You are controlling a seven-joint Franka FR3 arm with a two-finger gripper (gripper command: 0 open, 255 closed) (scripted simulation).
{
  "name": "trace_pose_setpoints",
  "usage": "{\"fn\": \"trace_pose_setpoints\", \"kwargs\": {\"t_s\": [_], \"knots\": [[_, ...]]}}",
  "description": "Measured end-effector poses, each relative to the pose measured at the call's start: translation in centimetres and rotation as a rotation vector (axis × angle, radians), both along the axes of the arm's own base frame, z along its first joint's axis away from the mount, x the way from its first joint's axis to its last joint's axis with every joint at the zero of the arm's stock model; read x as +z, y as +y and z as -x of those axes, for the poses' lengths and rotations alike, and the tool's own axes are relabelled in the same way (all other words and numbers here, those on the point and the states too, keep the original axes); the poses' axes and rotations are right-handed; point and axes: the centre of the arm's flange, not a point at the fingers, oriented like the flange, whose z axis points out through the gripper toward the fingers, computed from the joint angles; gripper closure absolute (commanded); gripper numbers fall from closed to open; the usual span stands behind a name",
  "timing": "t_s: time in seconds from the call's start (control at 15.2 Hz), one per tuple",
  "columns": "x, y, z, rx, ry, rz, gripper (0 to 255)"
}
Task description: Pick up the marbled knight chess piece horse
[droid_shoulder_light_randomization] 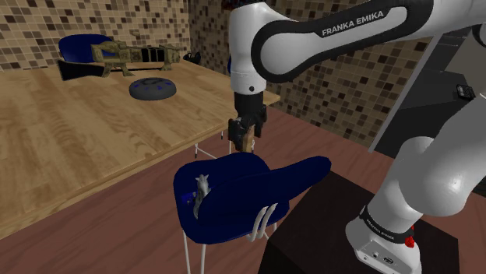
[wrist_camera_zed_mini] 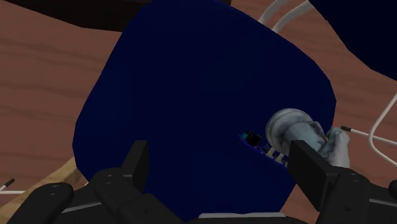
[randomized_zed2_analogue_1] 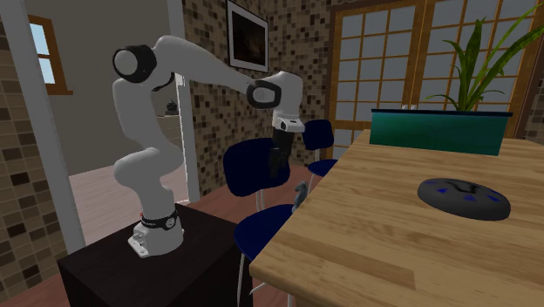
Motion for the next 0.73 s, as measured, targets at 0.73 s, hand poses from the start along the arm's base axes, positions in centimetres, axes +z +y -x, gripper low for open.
{"fn": "trace_pose_setpoints", "kwargs": {"t_s": [0.73], "knots": [[-5.2, 11.9, -5.4, 0.027, 0.009, -0.017, 0]]}}
